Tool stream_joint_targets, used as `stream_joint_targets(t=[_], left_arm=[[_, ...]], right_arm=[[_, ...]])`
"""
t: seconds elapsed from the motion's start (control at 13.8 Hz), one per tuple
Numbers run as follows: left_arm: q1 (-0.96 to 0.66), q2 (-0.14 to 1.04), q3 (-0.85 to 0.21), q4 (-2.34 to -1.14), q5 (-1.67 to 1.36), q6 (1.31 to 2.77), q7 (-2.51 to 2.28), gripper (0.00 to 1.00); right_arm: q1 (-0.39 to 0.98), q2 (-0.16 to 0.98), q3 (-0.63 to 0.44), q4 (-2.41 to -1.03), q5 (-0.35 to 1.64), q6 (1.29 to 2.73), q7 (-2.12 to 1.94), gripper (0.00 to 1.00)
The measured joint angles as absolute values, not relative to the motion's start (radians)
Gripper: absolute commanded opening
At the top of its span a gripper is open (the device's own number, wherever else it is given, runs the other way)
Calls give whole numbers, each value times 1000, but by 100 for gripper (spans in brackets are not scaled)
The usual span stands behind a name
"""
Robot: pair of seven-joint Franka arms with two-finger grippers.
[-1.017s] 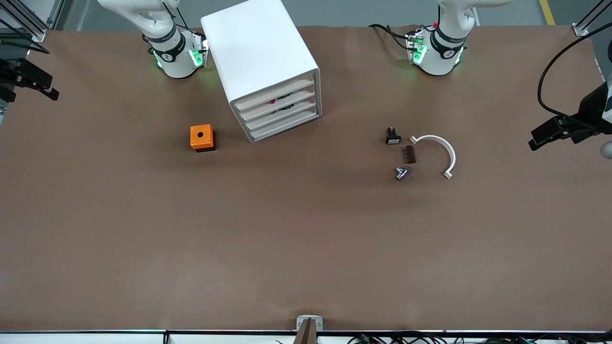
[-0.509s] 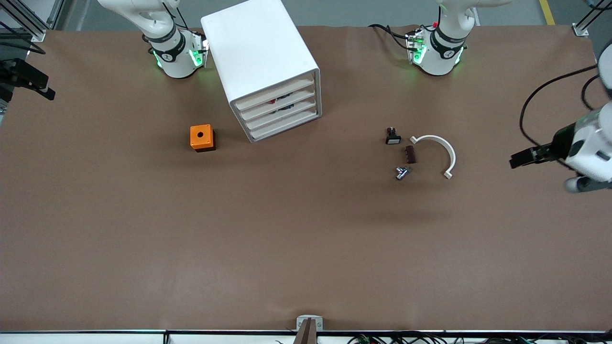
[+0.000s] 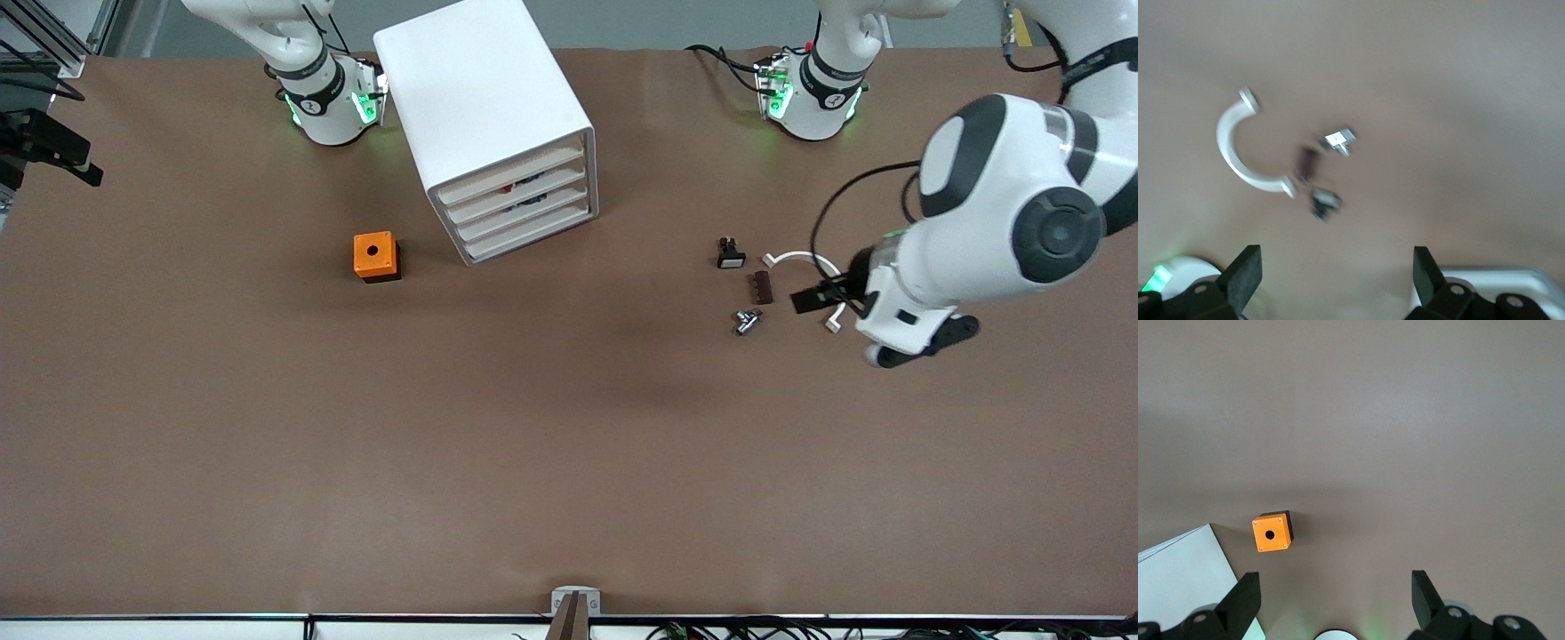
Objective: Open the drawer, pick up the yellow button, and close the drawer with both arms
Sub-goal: 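Move the left gripper toward the front of the white drawer cabinet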
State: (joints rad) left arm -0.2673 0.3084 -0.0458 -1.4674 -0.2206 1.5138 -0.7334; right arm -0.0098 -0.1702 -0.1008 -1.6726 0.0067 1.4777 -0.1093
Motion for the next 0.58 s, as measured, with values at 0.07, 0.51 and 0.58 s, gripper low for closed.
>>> stream_joint_targets(t=[0.07, 0.51, 0.58], left_arm=[[-287, 321, -46, -1457, -284, 1503, -821, 100], [-396, 453, -47, -1432, -562, 1481, -1496, 100], [-404, 475, -48, -1421, -611, 1462, -1618, 100]], right_arm=[[-10, -170, -101, -1673, 7, 1478, -109, 100], [-10, -170, -98, -1673, 7, 1478, -109, 100], [-10, -170, -98, -1673, 7, 1478, -109, 100]])
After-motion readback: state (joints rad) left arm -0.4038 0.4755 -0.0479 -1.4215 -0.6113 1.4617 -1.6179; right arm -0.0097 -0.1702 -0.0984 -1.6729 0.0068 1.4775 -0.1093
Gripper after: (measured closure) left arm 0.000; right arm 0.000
